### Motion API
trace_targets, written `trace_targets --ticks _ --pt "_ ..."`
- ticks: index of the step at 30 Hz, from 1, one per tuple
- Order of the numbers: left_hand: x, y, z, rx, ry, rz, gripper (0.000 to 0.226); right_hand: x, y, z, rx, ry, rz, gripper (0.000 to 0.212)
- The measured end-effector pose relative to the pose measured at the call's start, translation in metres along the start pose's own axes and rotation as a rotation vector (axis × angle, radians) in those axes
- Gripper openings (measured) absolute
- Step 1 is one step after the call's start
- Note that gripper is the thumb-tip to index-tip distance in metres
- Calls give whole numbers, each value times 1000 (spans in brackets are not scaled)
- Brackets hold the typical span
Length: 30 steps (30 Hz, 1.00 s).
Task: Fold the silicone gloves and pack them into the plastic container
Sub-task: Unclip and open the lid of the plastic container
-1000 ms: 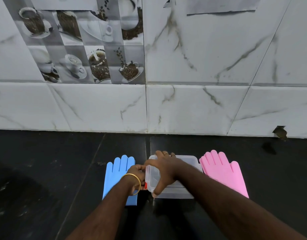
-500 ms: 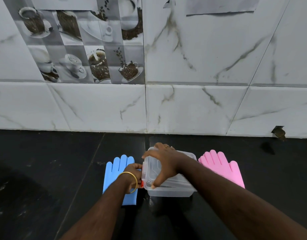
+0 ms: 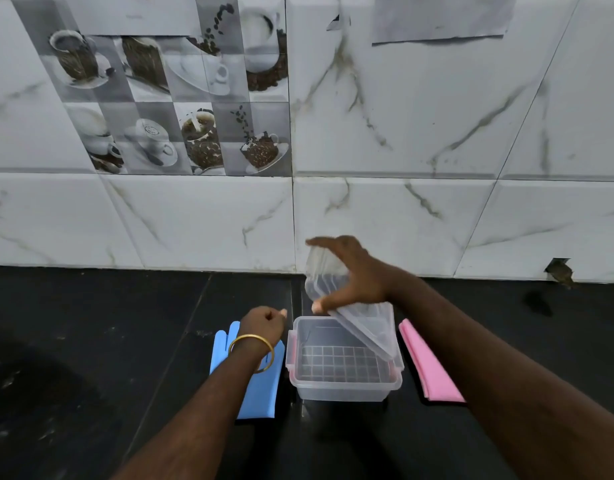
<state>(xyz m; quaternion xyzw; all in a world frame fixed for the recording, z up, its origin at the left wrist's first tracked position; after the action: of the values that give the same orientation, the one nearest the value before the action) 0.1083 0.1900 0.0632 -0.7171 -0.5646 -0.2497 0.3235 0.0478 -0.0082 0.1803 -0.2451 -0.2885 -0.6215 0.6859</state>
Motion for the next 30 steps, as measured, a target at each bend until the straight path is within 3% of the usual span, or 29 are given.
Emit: trace_targets --ticks 2,3,7,10,14,20,22,25,30 --pt "12 -2 -19 -50 18 -77 49 19 1 4 78 161 -138 110" --pt "16 -2 -29 -41 -44 -34 51 26 1 5 105 277 -201 108" --pt "26 -9 -59 129 -452 426 53 39 -2 -1 184 709 -384 94" --pt "34 -6 -72 120 -578 527 37 38 -6 -13 157 858 -466 90" --pt "40 9 -78 99 -602 450 11 36 -11 -38 63 989 -448 89" --pt "35 33 -73 72 -516 217 21 29 -18 -81 -222 921 -427 93" --pt "27 41 -68 49 -491 167 21 22 -18 -94 -323 795 -440 80" --pt "12 53 -60 56 -460 126 29 8 -14 -112 -417 830 -485 44" --pt "-9 68 -51 75 -355 174 17 -11 -10 -135 -565 790 -518 29"
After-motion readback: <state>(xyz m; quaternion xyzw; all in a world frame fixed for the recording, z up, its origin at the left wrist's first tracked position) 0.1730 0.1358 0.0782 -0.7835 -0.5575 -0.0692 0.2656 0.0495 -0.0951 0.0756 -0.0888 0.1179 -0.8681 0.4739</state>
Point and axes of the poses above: each hand's wrist, its own y-axis towards the middle knuckle, its own x-axis out of the back of the hand, z = x × y, the point moved 2 cm from there along y, towards the middle knuckle, and after that the axes turned 11 degrees about y, right-handed, at the moved point
